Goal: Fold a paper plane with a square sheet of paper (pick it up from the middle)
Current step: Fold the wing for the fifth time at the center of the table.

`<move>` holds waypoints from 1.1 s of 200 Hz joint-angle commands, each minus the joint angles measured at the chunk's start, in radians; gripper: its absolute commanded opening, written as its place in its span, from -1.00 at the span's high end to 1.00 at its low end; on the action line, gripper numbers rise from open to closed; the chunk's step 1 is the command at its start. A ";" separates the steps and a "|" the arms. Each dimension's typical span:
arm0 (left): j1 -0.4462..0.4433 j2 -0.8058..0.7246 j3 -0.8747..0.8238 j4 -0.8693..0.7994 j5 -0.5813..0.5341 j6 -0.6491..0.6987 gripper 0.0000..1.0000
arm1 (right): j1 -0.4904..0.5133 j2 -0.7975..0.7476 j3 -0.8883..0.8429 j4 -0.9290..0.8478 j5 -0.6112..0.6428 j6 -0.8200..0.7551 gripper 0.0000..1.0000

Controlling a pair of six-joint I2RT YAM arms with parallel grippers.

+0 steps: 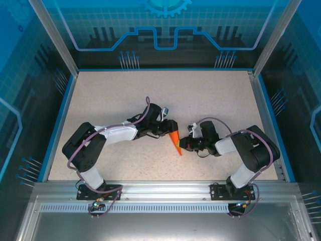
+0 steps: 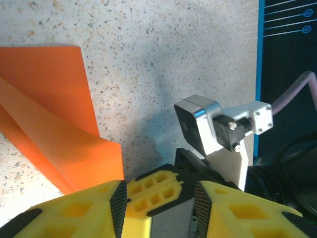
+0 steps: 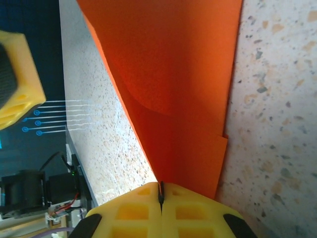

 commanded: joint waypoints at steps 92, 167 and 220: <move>-0.005 0.109 0.019 0.087 0.044 0.034 0.11 | -0.066 0.192 -0.018 0.288 -0.070 0.201 0.90; -0.003 0.192 0.079 0.100 0.035 0.057 0.11 | -0.068 0.193 -0.004 0.241 -0.073 0.184 0.86; -0.003 0.227 0.110 0.051 0.016 0.065 0.12 | -0.067 0.174 0.002 0.183 -0.054 0.158 0.81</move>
